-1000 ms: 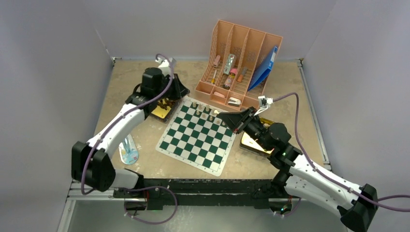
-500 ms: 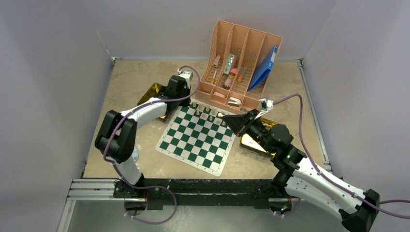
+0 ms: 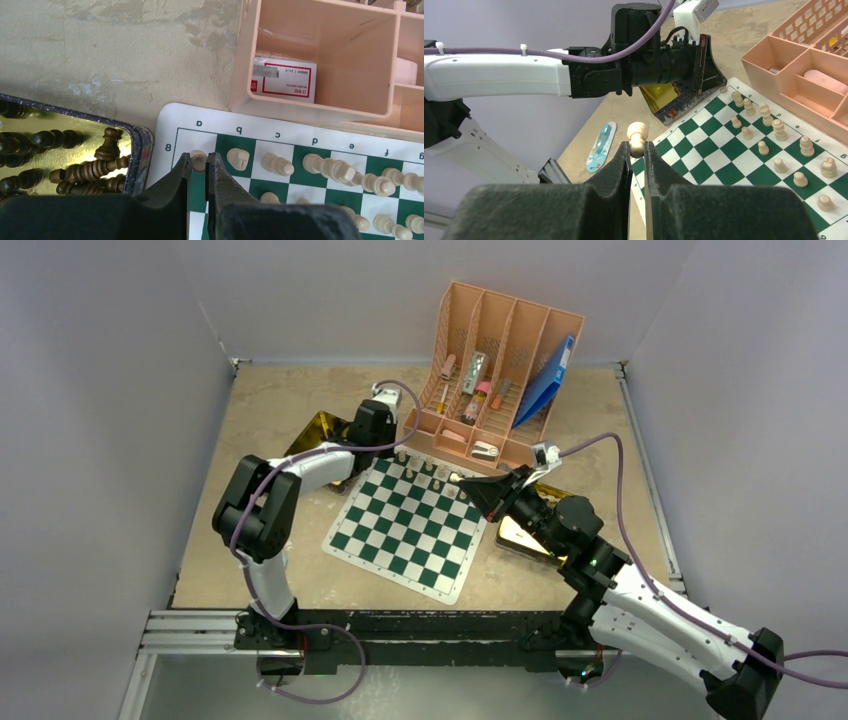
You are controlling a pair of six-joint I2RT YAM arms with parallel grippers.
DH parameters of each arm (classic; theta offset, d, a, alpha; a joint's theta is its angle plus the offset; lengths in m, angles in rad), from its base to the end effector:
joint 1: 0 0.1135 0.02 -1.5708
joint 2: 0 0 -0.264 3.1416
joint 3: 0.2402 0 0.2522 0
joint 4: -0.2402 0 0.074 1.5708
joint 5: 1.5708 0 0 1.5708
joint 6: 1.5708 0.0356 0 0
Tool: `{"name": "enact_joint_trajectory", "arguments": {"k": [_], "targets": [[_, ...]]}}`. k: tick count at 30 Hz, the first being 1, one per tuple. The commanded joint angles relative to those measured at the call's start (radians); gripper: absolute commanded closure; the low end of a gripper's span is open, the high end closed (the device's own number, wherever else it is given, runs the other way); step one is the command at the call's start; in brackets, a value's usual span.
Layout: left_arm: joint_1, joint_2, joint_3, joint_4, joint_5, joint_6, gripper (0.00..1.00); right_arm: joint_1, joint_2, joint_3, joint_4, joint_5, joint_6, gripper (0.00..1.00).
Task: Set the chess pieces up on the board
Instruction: Place the chess piece on the chessboard.
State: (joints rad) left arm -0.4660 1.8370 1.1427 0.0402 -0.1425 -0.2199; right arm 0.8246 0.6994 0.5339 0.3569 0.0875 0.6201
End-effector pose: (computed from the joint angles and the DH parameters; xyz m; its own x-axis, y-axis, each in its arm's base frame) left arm 0.3621 -0.1765 0.1911 -0.6055 0.0629 -0.7933 0.2172 0.9721 -0.0888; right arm 0.1224 0.1278 0.3231 -0.2861 0.5433 -0.7893 -0.6229 0.5204 0.5840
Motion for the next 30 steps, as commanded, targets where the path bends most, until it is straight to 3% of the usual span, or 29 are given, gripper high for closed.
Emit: {"name": "enact_joint_trajectory", "arguments": {"k": [1,23,30], "targets": [[0.004,0.022,0.026,0.086,-0.013,0.01,1.0,0.003,-0.011,0.016,0.062,0.018,-0.035,0.91],[0.004,0.066,-0.015,0.119,-0.034,0.005,1.0,0.003,-0.024,0.006,0.071,0.028,-0.054,0.91],[0.004,0.05,-0.021,0.115,-0.039,-0.01,0.86,0.004,-0.03,0.005,0.064,0.031,-0.059,0.9]]}}
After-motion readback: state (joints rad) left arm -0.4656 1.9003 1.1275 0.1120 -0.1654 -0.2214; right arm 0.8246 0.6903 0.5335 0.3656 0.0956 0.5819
